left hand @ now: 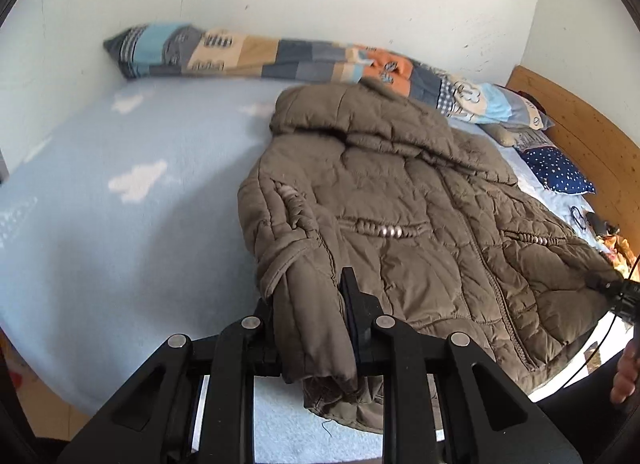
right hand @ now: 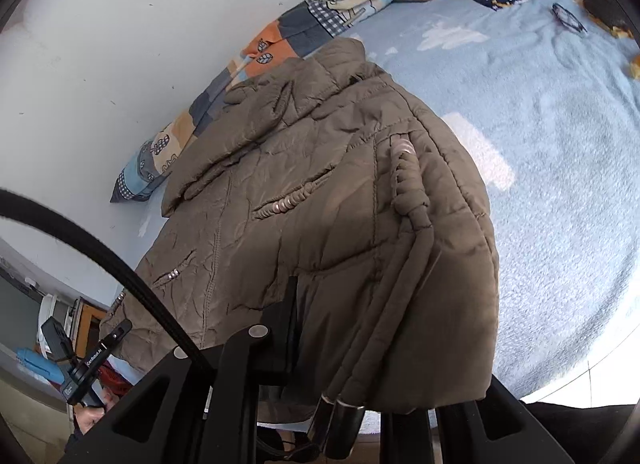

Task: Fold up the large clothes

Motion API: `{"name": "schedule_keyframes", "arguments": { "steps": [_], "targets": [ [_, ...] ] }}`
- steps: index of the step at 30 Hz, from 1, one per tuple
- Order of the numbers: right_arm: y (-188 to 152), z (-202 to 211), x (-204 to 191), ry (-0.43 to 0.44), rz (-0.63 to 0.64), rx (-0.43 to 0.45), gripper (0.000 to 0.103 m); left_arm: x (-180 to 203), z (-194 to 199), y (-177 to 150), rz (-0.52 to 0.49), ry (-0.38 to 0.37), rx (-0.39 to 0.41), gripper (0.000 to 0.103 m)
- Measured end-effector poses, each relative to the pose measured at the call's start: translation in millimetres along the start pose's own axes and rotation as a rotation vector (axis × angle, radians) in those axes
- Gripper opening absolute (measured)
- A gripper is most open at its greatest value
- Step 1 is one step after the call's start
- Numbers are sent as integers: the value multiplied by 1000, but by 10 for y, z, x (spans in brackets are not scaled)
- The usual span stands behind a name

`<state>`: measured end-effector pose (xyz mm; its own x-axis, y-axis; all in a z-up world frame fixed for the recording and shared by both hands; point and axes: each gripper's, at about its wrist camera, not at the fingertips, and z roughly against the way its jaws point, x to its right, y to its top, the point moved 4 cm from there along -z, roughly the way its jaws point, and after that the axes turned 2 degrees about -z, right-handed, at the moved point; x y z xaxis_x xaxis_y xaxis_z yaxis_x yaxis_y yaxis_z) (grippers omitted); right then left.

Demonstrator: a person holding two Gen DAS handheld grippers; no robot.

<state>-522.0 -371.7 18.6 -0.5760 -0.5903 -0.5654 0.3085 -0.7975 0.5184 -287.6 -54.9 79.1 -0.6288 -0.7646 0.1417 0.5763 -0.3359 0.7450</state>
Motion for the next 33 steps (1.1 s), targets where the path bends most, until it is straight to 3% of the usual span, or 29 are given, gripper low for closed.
{"name": "schedule_keyframes", "arguments": {
  "steps": [9,15,23,33],
  "targets": [
    [87,285,-253,8,133,98,18,-39,202,107,-4,-22,81,20],
    [206,425,-311,28,124,140,18,-42,299,176,-12,-83,95,20],
    [373,559,-392,62,125,167,18,-30,353,307,-49,-91,107,20],
    [751,652,-553,115,157,184,18,65,475,684,-74,-83,181,20]
  ]
}}
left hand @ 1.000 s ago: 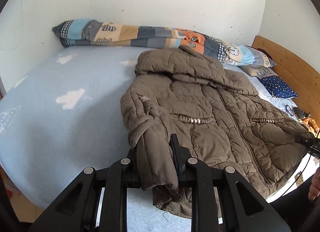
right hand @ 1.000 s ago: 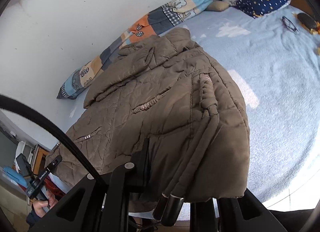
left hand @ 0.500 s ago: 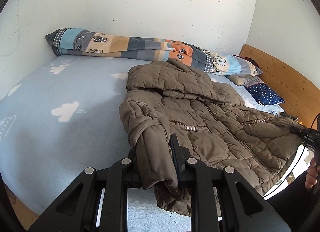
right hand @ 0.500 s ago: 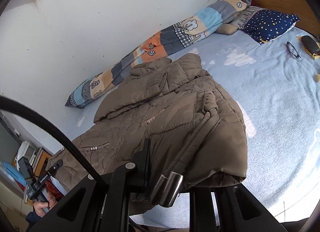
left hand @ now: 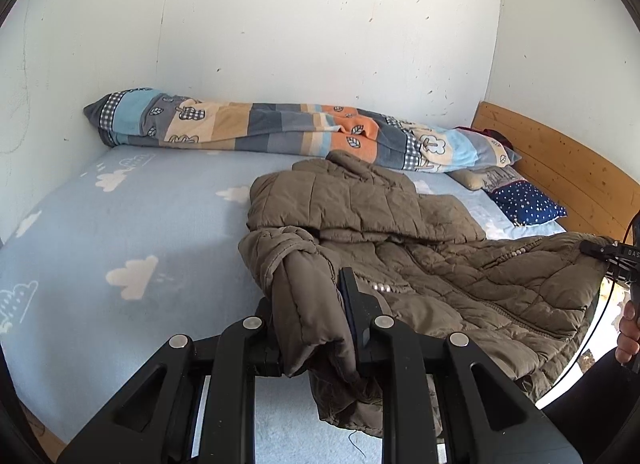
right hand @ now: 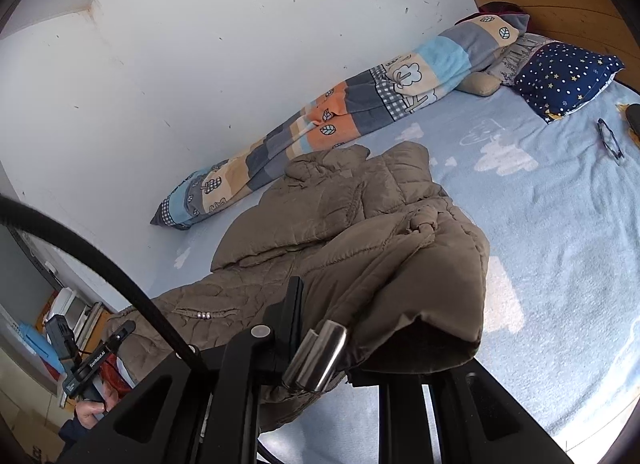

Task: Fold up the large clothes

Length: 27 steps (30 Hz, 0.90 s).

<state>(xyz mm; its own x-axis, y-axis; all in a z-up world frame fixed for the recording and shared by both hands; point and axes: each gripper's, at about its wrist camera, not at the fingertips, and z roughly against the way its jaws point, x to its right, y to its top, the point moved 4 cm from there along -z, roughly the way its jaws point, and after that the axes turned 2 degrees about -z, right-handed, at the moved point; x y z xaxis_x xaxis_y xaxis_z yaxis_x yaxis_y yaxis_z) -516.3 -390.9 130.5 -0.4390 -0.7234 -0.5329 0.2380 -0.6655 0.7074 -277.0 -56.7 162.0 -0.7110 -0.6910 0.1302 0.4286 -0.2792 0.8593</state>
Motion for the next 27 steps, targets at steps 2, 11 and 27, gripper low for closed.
{"name": "schedule_keyframes", "arguments": {
  "steps": [2,11,27],
  "targets": [
    [69,-3,-34,3,7,3,18,12,-5,56,-4,-3,8,20],
    [303,-54,-223,-4,61,21,18,-10,-62,292,1,-11,42,20],
    [885,-195,-500,-39,156,85,17,-41,-235,902,-30,-4,92,20]
  ]
}}
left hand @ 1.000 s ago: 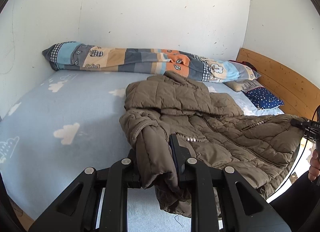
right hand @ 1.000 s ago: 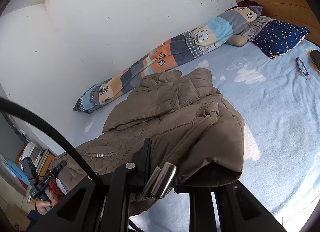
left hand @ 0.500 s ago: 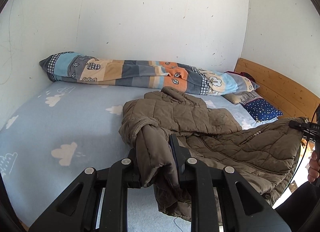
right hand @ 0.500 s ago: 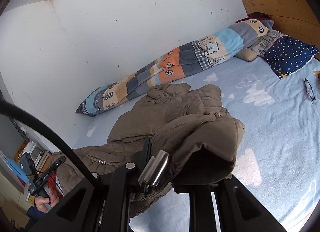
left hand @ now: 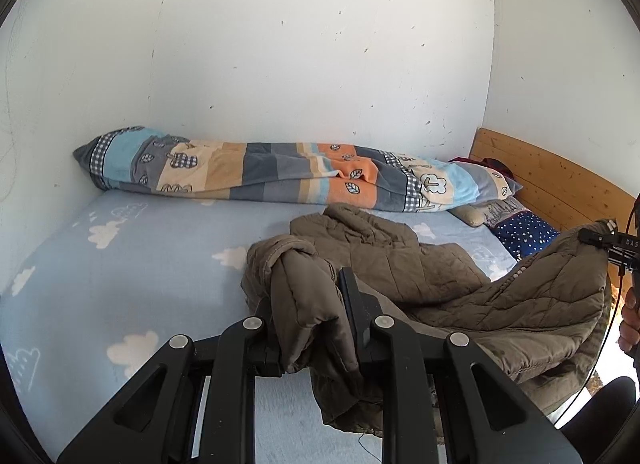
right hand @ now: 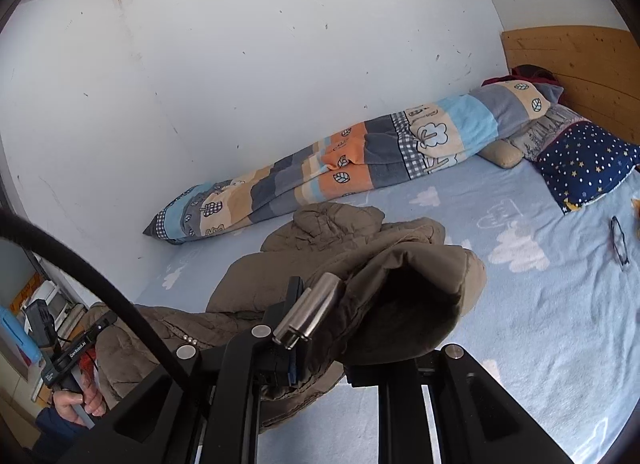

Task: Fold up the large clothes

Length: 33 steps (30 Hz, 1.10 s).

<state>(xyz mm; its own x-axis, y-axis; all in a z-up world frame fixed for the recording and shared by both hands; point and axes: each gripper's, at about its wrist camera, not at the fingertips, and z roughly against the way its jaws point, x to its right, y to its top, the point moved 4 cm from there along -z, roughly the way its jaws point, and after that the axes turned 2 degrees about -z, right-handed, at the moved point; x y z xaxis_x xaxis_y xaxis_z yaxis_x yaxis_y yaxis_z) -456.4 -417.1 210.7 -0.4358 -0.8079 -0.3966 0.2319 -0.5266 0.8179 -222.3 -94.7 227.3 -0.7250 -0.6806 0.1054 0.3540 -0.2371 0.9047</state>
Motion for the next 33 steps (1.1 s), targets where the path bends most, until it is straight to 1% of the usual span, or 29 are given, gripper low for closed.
{"name": "schedule_keyframes", "arguments": {
  "steps": [5,8,10,13,16,17,20,21,23,25,28,29,30,32,33],
  "targets": [
    [317,-191,-16,-15,24,12,17,-27,-271,349,-6,-2,1,21],
    [541,-364,14,-19,20,20,17,-39,-511,582,-11,-5,1,21],
    [689,-501,27,-26,26,24,17,-54,-729,727,-15,-5,-11,21],
    [921,-777,79,-34,16,24,17,-110,-1098,910,11,-10,-43,21],
    [1151,-1143,163,-42,-11,7,17,-203,-1503,1037,58,-17,-82,21],
    [1210,-1273,187,-42,-19,-4,17,-246,-1685,1073,77,-17,-106,21],
    [1361,-1673,317,-53,-57,-27,17,-339,-2086,1110,115,-24,-168,21],
    [1392,-1788,351,-56,-66,-36,17,-389,-2282,1114,132,-19,-198,21],
    [1452,-2103,449,-62,-95,-62,17,-456,-2543,1086,152,-14,-243,22],
    [1466,-2401,543,-77,-112,-88,17,-538,-2878,1026,169,7,-297,22],
    [1431,-2849,691,-110,-133,-135,17,-629,-3322,866,172,46,-371,22],
    [1397,-2937,742,-116,-138,-136,17,-645,-3410,819,173,55,-390,21],
    [1365,-3122,819,-127,-150,-160,17,-671,-3550,753,178,63,-417,22],
    [1291,-3340,935,-158,-160,-188,17,-741,-3764,648,202,85,-455,22],
    [1244,-3472,1014,-168,-171,-205,17,-763,-3814,616,216,85,-465,22]
  ]
}}
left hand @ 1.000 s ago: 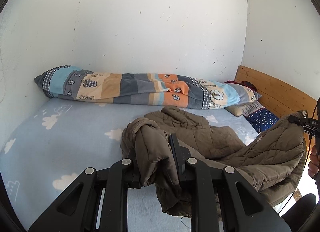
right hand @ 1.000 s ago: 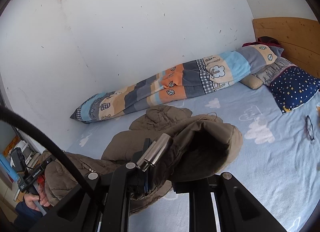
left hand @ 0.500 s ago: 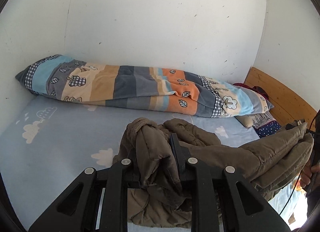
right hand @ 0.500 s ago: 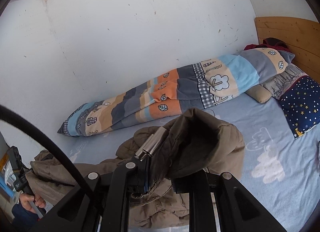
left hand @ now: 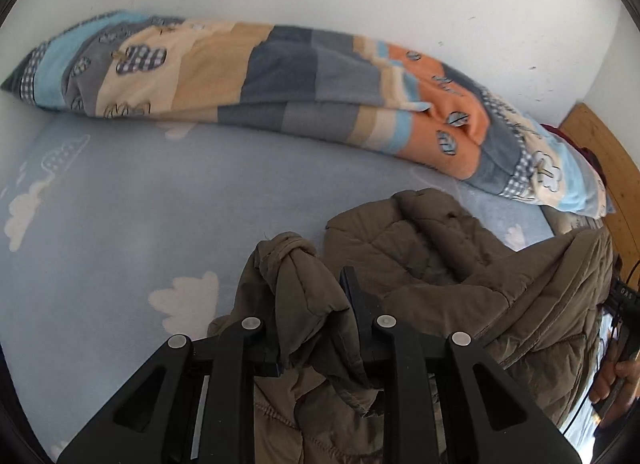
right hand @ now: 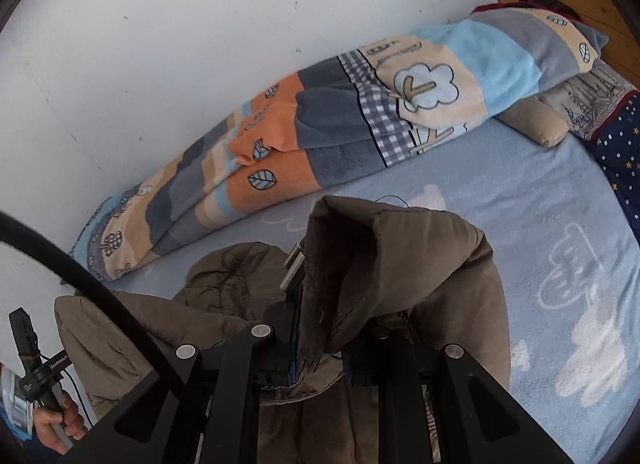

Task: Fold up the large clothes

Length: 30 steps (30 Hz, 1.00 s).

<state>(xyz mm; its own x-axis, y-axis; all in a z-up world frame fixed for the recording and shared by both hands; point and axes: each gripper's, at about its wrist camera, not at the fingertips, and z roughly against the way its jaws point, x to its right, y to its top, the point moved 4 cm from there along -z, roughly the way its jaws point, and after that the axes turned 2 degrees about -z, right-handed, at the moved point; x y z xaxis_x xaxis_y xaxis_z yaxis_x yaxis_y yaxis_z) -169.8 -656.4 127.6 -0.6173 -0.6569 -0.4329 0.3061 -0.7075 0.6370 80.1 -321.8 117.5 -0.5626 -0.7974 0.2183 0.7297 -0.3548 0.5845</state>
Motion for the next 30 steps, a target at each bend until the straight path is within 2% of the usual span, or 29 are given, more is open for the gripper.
{"name": "schedule_keyframes", "arguments": {
  "steps": [7,10,13,17,19,20,22,25,27,28,30],
  "targets": [
    [-48,-685,284,-62,-84,-110,19,-103,-387,58,97,-4,-82,28],
    [-49,-841,421,-57,-156,-164,22,-166,-418,90,168,-34,-94,36],
    [-34,-873,509,-39,-218,-180,27,-236,-409,128,222,-72,-97,38],
    [0,-825,576,13,-282,-193,33,-282,-263,212,224,-96,-58,43],
    [32,-767,614,45,-320,-192,41,-335,-172,274,235,-95,-32,48],
    [59,-744,632,59,-336,-186,44,-365,-138,300,240,-85,-18,53],
    [127,-629,702,72,-371,-155,57,-450,-2,369,248,-31,35,55],
    [240,-420,816,64,-413,-110,62,-547,172,448,252,-10,73,55],
    [301,-244,831,68,-405,-72,62,-538,340,463,216,-1,116,55],
    [314,-141,796,72,-379,-63,62,-470,440,440,169,8,139,55],
    [305,28,663,86,-298,-48,62,-251,598,316,67,-19,159,55]
  ]
}}
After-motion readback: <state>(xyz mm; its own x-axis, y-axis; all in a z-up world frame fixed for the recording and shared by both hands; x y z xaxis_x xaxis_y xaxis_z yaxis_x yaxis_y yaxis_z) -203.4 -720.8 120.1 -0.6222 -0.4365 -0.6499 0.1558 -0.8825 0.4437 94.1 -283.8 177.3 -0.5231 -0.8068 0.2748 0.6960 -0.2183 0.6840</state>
